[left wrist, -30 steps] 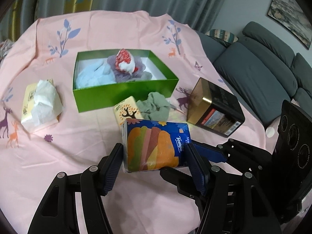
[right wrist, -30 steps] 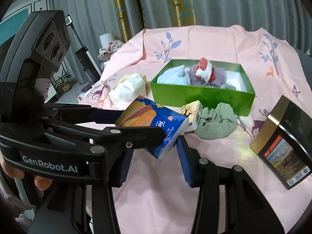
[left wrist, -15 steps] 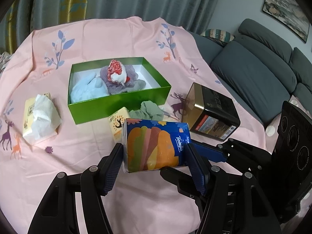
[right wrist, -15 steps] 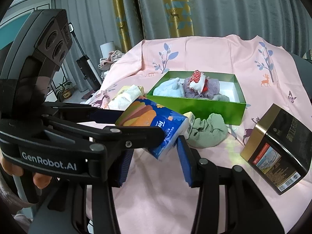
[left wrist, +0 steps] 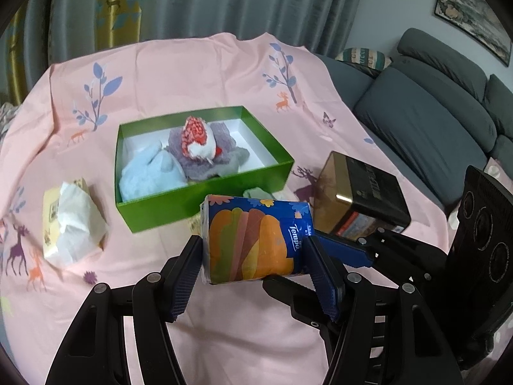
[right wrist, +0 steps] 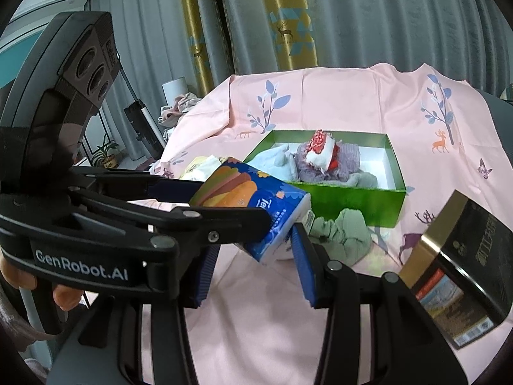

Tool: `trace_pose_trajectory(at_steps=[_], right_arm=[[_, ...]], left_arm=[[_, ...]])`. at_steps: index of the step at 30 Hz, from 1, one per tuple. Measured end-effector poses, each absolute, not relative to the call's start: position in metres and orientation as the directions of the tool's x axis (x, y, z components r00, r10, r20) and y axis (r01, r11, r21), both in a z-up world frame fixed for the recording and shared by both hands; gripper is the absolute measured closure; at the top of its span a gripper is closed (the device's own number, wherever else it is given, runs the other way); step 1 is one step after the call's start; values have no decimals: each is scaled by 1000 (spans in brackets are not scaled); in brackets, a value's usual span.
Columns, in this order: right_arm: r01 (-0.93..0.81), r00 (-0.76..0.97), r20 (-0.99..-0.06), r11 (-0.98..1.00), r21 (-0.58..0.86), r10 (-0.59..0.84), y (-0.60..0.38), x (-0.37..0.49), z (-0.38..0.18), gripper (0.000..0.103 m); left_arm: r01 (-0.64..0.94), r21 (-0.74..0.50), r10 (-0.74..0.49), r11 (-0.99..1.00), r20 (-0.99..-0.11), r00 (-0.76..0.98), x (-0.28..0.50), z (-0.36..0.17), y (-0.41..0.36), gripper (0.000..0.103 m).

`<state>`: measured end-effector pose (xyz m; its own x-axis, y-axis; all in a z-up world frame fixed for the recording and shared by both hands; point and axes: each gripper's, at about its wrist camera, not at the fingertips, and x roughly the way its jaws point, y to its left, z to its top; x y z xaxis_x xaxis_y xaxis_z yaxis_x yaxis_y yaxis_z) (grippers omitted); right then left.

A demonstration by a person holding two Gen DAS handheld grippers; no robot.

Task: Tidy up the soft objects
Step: 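Lift the colourful tissue pack with both grippers and carry it over the green box, then lower the tissue pack into the box and open both grippers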

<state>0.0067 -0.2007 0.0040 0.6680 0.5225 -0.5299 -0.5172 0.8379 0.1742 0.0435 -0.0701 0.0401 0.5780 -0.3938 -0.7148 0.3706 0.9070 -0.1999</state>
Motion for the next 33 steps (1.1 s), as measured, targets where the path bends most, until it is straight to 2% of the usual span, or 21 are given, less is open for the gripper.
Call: trace_pose_trajectory(at_steps=[21, 33], right_arm=[[-480, 704, -495, 855, 197, 509, -210, 116, 17, 58], [-411, 658, -589, 879, 240, 469, -200, 184, -3, 58]], left_arm=[[383, -123, -349, 916, -716, 605, 152, 59, -89, 38], [339, -182, -348, 923, -771, 534, 224, 32, -87, 38]])
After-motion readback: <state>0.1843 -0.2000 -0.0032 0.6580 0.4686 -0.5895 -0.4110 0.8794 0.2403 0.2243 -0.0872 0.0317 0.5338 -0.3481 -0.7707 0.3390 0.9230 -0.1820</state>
